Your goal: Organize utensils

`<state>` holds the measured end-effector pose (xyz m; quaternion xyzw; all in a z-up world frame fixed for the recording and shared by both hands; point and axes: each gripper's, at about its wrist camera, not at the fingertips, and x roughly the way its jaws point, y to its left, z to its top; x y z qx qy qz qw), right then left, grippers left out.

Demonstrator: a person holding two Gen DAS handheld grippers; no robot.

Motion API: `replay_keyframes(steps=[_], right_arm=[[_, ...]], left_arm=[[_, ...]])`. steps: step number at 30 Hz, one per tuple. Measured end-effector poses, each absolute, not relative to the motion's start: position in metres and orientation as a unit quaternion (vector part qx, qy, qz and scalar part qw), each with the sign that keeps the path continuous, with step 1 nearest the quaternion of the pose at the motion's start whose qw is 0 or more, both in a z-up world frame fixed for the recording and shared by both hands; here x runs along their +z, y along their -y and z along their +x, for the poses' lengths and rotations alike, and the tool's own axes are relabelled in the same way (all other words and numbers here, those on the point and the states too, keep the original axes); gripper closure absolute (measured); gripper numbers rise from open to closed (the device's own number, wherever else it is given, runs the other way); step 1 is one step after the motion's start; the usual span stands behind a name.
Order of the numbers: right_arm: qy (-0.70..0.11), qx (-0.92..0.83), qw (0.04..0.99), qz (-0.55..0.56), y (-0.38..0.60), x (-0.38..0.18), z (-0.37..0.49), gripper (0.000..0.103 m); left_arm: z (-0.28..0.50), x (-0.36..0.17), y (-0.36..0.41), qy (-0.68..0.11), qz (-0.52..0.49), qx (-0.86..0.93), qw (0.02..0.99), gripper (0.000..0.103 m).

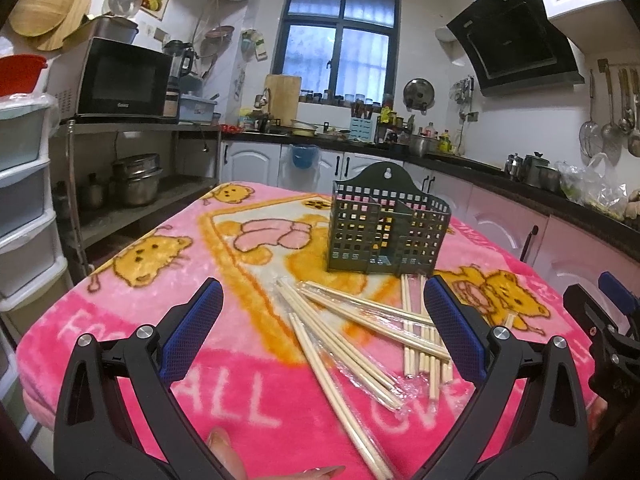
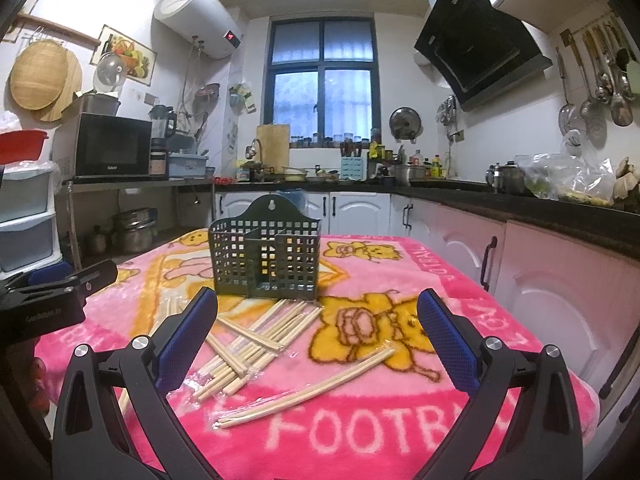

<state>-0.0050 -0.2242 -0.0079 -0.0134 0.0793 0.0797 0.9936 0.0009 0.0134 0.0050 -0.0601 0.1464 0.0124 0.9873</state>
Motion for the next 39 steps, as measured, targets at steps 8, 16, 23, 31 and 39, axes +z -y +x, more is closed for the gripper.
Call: replay_keyframes(steps=[8,16,23,31,39], right_arm=[[-0.108,0.114,0.987,-0.017,0.215,-0.002,0.015,0.006],[-0.138,0.139,0.980,-0.020,0.208,0.004,0.039,0.006],[-0.177,0.139,0.974,-0.025,0.204,0.005,0.065,0.006],[-0.210,0.124,0.970,-0.020,0.212,0.006,0.094,0.006],[-0.245,0.115,0.963,-0.011,0.227,0.004,0.123,0.006]], left_arm=[[0.009,0.002,-0.036,-0.164,-0.086,0.008,0.983,0.010],[0.026,0.000,-0.052,-0.204,-0.085,-0.007,0.975,0.010],[0.045,0.000,-0.053,-0.231,-0.078,-0.055,0.968,0.010],[0.088,-0.009,-0.065,-0.295,-0.095,-0.078,0.948,0.010],[0.136,-0.028,-0.087,-0.365,-0.159,-0.095,0.912,0.029]])
